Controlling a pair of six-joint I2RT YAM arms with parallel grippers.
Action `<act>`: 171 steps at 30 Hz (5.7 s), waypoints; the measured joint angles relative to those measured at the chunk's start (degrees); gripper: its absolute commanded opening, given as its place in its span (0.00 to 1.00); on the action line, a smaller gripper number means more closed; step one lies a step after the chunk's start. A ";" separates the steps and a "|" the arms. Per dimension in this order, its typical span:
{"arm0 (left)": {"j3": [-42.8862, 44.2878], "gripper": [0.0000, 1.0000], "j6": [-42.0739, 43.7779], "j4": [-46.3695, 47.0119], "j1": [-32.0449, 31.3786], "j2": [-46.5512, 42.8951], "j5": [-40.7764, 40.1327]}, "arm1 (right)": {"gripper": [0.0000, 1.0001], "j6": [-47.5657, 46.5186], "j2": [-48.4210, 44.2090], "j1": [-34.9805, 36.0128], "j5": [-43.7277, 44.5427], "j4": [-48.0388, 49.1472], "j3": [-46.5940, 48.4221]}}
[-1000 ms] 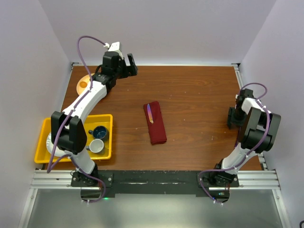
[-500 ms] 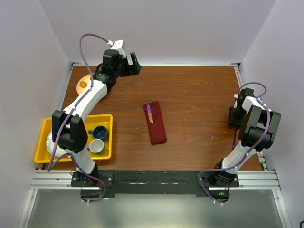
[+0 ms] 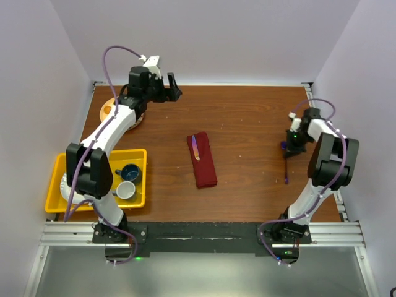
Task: Fold the napkin into a case and place the utensils inside
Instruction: Pick up the spoon from the center of the board, then pass from the right arm to the left, then pass from the left arm to the right, then pass from the right arm to the left
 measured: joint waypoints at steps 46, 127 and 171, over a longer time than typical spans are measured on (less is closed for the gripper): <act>-18.51 0.00 75.34 -2.60 -14.84 -12.09 47.34 | 0.04 -34.56 -0.57 37.42 -61.81 -37.33 20.61; -17.59 0.42 18.03 23.65 1.99 -10.80 41.44 | 0.00 9.84 -11.85 37.66 -42.14 8.57 4.42; -12.48 0.00 -8.61 37.40 -3.52 -0.96 42.49 | 0.65 53.42 -12.31 38.86 -50.86 48.81 -1.36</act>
